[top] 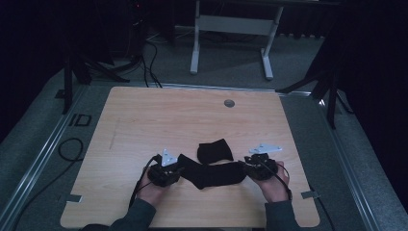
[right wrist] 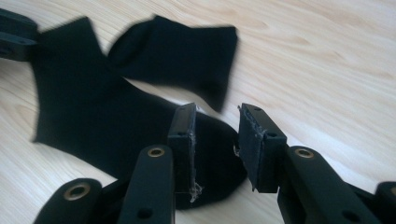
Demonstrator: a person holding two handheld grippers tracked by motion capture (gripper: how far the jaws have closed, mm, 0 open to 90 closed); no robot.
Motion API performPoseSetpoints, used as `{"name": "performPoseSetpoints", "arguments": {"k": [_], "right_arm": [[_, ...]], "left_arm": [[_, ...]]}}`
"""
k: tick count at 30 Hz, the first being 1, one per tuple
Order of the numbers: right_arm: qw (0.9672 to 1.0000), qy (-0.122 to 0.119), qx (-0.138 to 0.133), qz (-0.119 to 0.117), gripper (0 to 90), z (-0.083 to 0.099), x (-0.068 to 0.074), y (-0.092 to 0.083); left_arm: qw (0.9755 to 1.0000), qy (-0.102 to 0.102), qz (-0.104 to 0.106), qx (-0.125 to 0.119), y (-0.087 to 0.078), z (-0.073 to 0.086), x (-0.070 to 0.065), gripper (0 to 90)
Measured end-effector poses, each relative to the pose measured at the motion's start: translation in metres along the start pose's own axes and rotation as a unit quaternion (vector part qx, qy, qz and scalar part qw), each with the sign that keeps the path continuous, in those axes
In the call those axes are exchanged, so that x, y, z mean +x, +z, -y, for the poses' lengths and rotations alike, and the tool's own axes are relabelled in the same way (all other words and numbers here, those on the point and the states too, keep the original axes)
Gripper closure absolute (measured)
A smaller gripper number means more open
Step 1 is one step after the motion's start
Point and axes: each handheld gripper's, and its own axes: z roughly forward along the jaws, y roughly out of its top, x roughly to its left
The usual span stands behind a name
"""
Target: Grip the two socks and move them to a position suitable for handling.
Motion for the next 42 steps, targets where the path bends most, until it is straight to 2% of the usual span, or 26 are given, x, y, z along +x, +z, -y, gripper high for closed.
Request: {"name": "performPoseSetpoints", "arguments": {"k": [2,3,6,7,9,17,21,28,29,33,37,38,39,42], "right_arm": [[0.9999,-0.006,-0.003,-0.008,66.2,-0.004,0.004,0.003],[0.9997,-0.014,-0.006,-0.02,66.1,-0.011,0.012,0.01],[0.9993,-0.025,-0.005,-0.027,66.1,-0.017,0.019,0.018],[0.9986,-0.038,0.003,-0.037,66.1,-0.024,0.03,0.028],[0.9978,-0.049,0.009,-0.044,66.1,-0.03,0.038,0.035],[0.9955,-0.077,0.025,-0.049,63.2,-0.054,0.064,0.067],[0.9944,-0.086,0.03,-0.053,61.6,-0.064,0.073,0.078],[0.9945,-0.076,0.046,-0.057,58.7,-0.073,0.078,0.092],[0.9948,-0.066,0.052,-0.059,58.3,-0.076,0.079,0.095],[0.9945,-0.054,0.07,-0.057,58.2,-0.079,0.08,0.103],[0.9924,-0.036,0.104,-0.056,59.3,-0.077,0.077,0.117],[0.9924,-0.036,0.104,-0.056,59.3,-0.077,0.077,0.117],[0.9907,-0.032,0.121,-0.055,60.9,-0.075,0.079,0.124],[0.9906,-0.026,0.126,-0.047,65.8,-0.076,0.08,0.128]], "left_arm": [[1.0,-0.003,-0.002,-0.002,-0.001,0.0,0.001,65.1],[1.0,-0.008,-0.005,-0.002,-0.002,0.0,0.004,64.5],[0.9999,-0.015,-0.007,-0.002,-0.003,0.0,0.007,63.4],[0.9998,-0.018,-0.008,-0.003,-0.003,0.0,0.009,62.3],[0.9998,-0.016,-0.009,-0.002,-0.004,0.0,0.009,60.4],[0.9997,-0.023,-0.011,0.002,-0.005,0.0,0.013,57.1],[0.9993,-0.035,-0.015,0.001,-0.007,0.0,0.018,56.7],[0.999,-0.041,-0.019,-0.003,-0.009,0.0,0.022,55.9],[0.9989,-0.043,-0.021,-0.003,-0.009,0.0,0.024,55.7],[0.9987,-0.045,-0.022,-0.003,-0.01,0.0,0.025,55.5],[0.9987,-0.046,-0.024,-0.001,-0.009,0.0,0.024,55.4],[0.9987,-0.046,-0.024,-0.001,-0.009,0.0,0.024,55.3],[0.9988,-0.043,-0.024,0.003,-0.008,0.0,0.024,55.3],[0.9988,-0.043,-0.025,0.003,-0.007,0.0,0.023,55.3]]}}
